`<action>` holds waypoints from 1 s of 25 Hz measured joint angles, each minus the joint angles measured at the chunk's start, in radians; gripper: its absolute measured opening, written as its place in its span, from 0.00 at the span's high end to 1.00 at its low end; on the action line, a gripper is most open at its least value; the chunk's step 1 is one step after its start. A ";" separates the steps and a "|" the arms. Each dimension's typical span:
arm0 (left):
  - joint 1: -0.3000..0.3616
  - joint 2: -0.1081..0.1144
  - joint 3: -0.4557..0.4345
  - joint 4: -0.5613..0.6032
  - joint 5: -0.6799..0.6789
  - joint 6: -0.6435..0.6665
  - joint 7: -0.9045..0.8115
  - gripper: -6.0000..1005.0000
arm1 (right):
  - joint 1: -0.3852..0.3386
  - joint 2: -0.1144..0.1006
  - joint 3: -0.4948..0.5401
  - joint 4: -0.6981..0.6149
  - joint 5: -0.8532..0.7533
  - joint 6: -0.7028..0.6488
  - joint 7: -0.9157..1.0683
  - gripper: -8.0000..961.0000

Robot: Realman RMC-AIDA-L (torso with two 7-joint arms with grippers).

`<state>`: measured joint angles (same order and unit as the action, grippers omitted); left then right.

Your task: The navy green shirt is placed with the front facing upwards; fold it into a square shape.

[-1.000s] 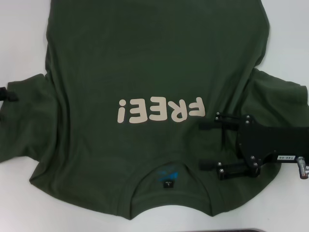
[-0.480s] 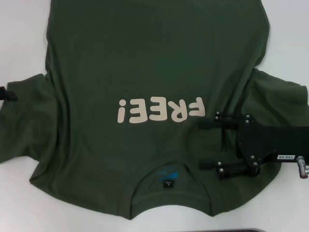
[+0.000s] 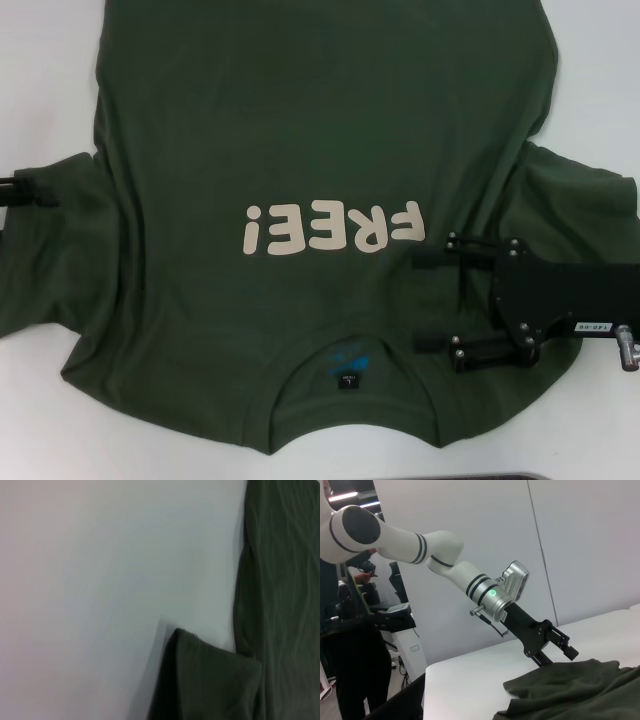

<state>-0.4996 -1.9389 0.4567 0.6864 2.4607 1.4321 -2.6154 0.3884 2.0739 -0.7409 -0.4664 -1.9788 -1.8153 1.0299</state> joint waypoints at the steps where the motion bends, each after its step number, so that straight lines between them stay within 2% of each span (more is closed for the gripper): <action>1: 0.000 0.002 0.002 -0.006 0.000 -0.004 0.000 0.26 | -0.001 0.000 0.000 0.000 0.000 0.000 -0.001 0.04; 9: 0.003 0.009 0.006 -0.030 0.001 -0.003 0.000 0.26 | -0.004 0.000 0.002 0.000 0.000 -0.001 -0.002 0.04; 14: -0.001 0.017 0.053 -0.026 0.001 0.022 -0.003 0.27 | -0.004 0.000 0.004 0.000 0.000 -0.004 0.001 0.04; 19: -0.010 0.022 0.084 -0.012 0.002 0.040 0.001 0.47 | -0.005 0.000 0.016 0.000 0.000 -0.004 0.002 0.04; 25: -0.010 0.034 0.082 -0.002 0.002 0.071 0.005 0.60 | -0.005 0.000 0.017 0.000 0.000 -0.001 0.000 0.04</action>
<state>-0.5097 -1.9052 0.5390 0.6843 2.4626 1.5031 -2.6100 0.3835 2.0739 -0.7239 -0.4663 -1.9788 -1.8160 1.0302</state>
